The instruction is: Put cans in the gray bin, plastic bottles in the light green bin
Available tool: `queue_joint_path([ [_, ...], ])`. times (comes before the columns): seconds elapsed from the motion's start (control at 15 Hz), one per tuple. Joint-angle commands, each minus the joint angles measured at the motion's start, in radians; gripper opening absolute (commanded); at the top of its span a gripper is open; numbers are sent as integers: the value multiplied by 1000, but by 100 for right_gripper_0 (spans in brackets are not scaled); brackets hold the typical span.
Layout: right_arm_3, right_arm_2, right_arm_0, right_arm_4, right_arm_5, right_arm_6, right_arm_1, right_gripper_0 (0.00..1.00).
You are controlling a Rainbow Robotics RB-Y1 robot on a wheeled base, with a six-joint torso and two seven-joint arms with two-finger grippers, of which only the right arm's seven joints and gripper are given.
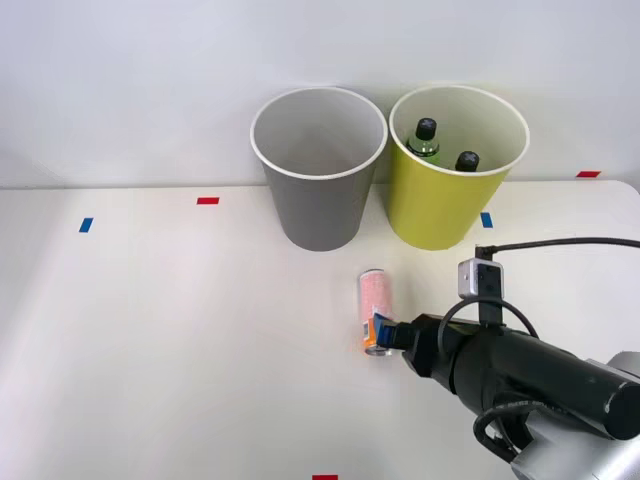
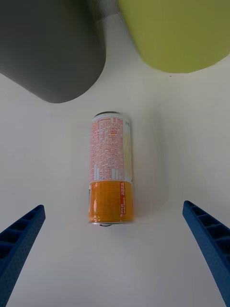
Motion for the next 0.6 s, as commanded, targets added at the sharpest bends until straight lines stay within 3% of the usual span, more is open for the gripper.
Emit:
queue_joint_path([
  [0.07, 0, 16, -44, -55, 38, -90, -32, 100],
  [0.6, 187, 33, -191, -47, 36, -75, 26, 100],
])
